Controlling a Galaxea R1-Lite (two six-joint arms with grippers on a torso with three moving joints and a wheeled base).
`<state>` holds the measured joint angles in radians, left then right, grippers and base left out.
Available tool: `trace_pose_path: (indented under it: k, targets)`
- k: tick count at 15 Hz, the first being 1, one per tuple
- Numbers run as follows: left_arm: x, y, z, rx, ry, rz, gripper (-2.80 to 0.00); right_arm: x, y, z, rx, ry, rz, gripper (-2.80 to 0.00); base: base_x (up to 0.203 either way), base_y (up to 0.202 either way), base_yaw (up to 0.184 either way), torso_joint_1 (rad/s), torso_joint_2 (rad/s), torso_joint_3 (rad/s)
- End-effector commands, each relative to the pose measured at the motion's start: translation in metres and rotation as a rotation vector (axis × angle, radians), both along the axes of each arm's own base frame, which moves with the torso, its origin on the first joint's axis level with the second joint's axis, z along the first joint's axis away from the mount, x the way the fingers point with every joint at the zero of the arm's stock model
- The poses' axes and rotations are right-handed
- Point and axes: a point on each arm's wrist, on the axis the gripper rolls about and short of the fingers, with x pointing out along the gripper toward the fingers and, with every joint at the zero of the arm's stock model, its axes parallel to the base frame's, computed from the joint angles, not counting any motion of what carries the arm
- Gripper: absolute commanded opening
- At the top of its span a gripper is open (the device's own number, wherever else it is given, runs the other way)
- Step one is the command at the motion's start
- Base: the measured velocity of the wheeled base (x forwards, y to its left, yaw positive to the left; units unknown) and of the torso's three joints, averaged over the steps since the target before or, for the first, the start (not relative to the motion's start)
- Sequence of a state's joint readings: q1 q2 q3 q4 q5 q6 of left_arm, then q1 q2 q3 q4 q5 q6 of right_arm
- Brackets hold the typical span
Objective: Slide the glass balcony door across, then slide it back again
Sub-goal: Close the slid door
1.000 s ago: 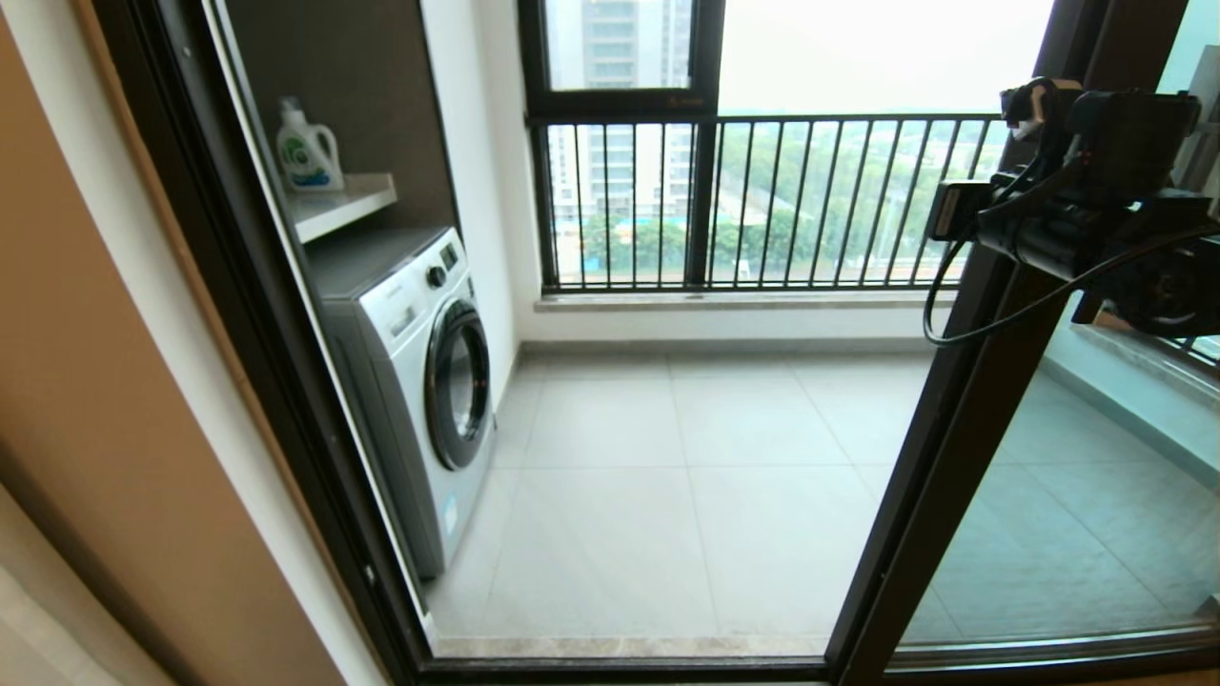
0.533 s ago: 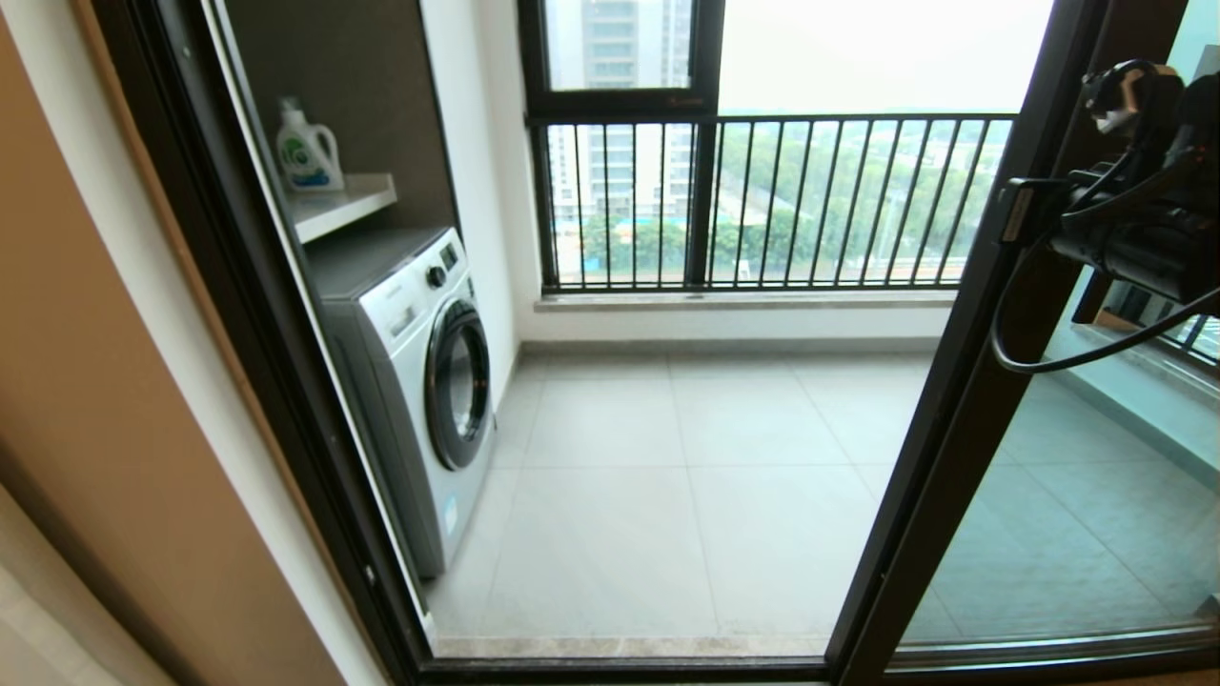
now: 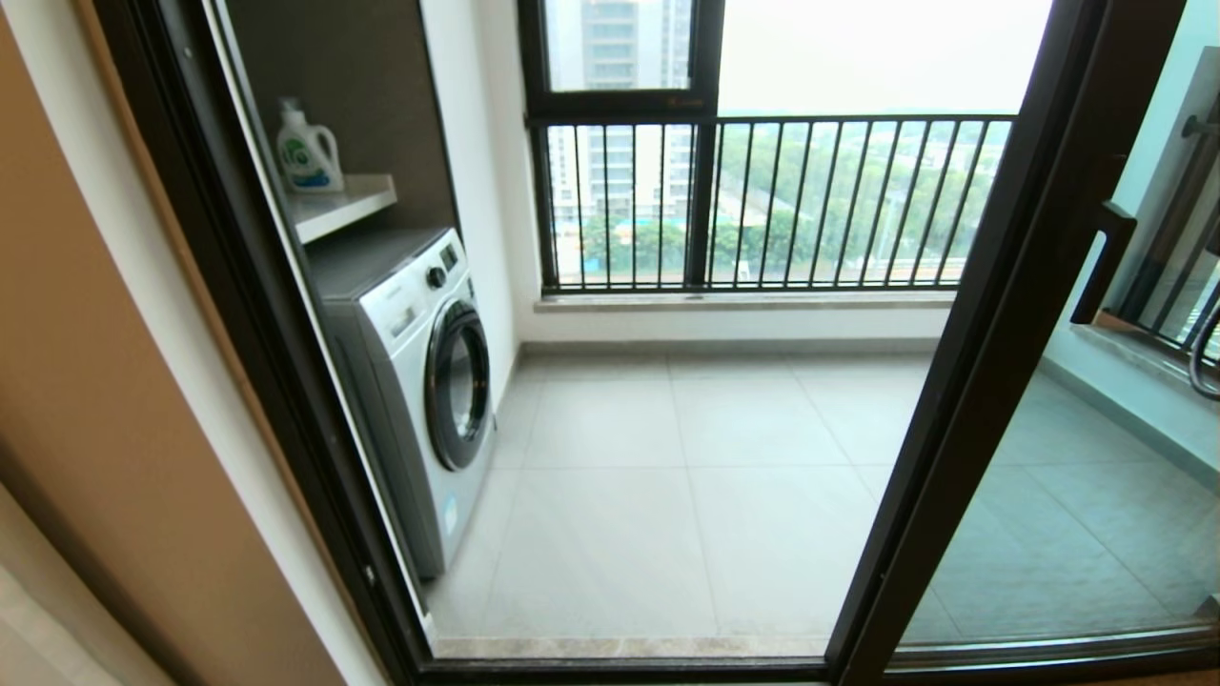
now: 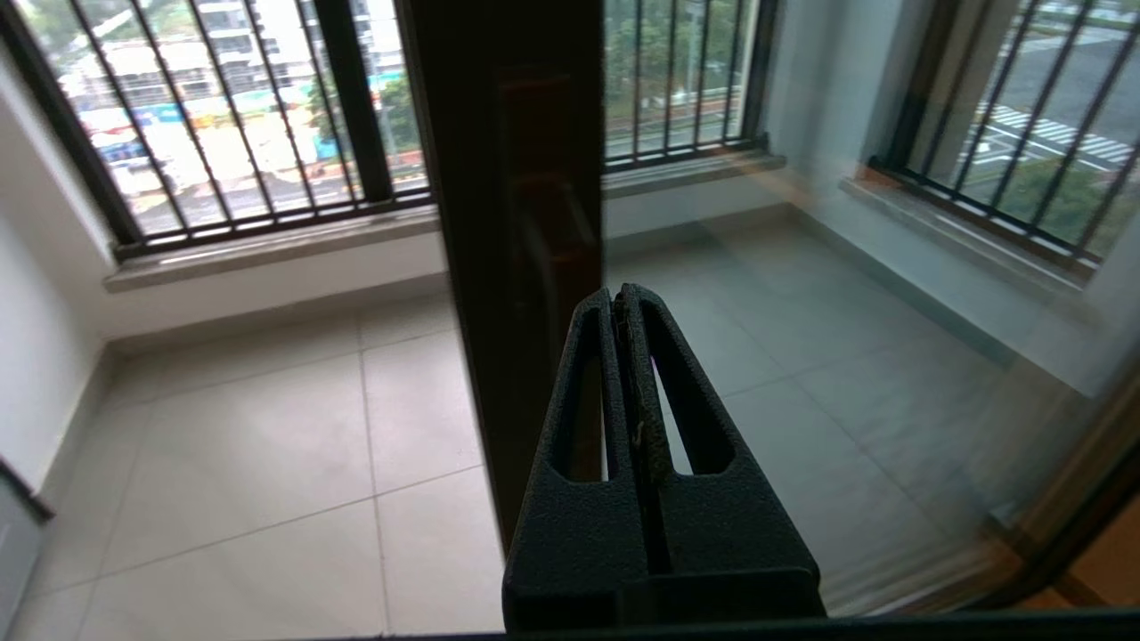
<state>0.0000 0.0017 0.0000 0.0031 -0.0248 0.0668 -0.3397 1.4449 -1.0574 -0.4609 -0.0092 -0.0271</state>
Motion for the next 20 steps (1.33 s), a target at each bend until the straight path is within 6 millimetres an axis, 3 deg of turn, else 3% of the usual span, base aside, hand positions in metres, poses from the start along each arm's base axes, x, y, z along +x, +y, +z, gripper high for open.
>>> trace_pose_path:
  k: [1,5,10,20]
  targets:
    - [0.0,0.0,0.0,0.001,0.001,0.0,-2.8,-0.011,-0.028,0.0,-0.003,0.002,-0.078,-2.8,0.0,0.0,0.0,0.0,0.0,0.0]
    - [0.0,0.0,0.0,-0.001,0.001,0.0,-2.8,-0.016,-0.073,-0.012,0.016,0.042,-0.159,-2.8,0.0,0.0,0.0,0.0,0.0,0.0]
    - [0.0,0.0,0.0,0.001,0.001,0.0,-2.8,0.008,-0.113,-0.038,0.065,0.109,-0.177,-2.8,0.0,0.0,0.0,0.0,0.0,0.0]
    - [0.0,0.0,0.0,-0.001,0.001,-0.001,-2.8,0.082,-0.118,-0.043,0.039,0.094,-0.094,-2.8,0.0,0.0,0.0,0.0,0.0,0.0]
